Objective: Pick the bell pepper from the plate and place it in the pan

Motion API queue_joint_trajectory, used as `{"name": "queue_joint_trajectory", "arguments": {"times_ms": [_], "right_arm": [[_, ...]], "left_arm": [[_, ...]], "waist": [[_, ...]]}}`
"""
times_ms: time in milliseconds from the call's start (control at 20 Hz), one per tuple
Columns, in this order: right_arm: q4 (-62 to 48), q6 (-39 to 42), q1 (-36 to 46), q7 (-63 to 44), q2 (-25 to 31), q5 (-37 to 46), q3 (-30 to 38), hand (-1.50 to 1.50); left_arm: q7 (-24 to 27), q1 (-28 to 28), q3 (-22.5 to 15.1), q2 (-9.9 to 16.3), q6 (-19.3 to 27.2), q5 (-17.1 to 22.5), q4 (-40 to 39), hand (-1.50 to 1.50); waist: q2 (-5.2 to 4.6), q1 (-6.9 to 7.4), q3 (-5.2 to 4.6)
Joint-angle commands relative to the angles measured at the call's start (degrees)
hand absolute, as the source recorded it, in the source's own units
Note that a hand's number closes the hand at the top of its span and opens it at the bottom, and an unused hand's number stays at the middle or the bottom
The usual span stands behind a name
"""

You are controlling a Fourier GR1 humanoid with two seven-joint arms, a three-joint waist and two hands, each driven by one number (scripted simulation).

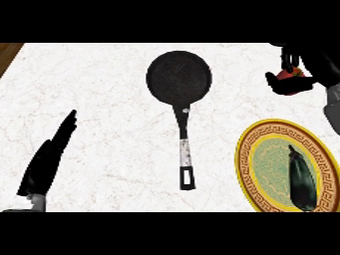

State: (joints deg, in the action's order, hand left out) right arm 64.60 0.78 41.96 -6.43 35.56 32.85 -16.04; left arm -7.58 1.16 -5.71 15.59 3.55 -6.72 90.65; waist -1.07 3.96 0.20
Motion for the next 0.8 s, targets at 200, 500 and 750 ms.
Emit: {"name": "queue_joint_trajectory", "arguments": {"times_ms": [200,500,750], "right_arm": [[-19.0,-6.4,14.9,13.5,-10.5,0.5,3.3,1.5],[-30.4,-6.7,23.1,13.0,-21.2,0.0,4.5,1.5],[-41.3,-7.1,30.4,13.0,-26.4,-1.7,8.1,1.5]], "left_arm": [[-0.9,2.2,0.2,-0.1,-0.7,0.2,1.9,0.0],[0.8,4.0,2.0,1.0,-2.2,1.7,2.9,0.0],[-1.2,-1.2,0.5,-0.7,-0.4,-1.2,0.2,0.0]], "waist": [[0.27,-0.53,-0.13],[0.35,-0.46,-0.18],[-0.34,0.4,-0.19]]}}
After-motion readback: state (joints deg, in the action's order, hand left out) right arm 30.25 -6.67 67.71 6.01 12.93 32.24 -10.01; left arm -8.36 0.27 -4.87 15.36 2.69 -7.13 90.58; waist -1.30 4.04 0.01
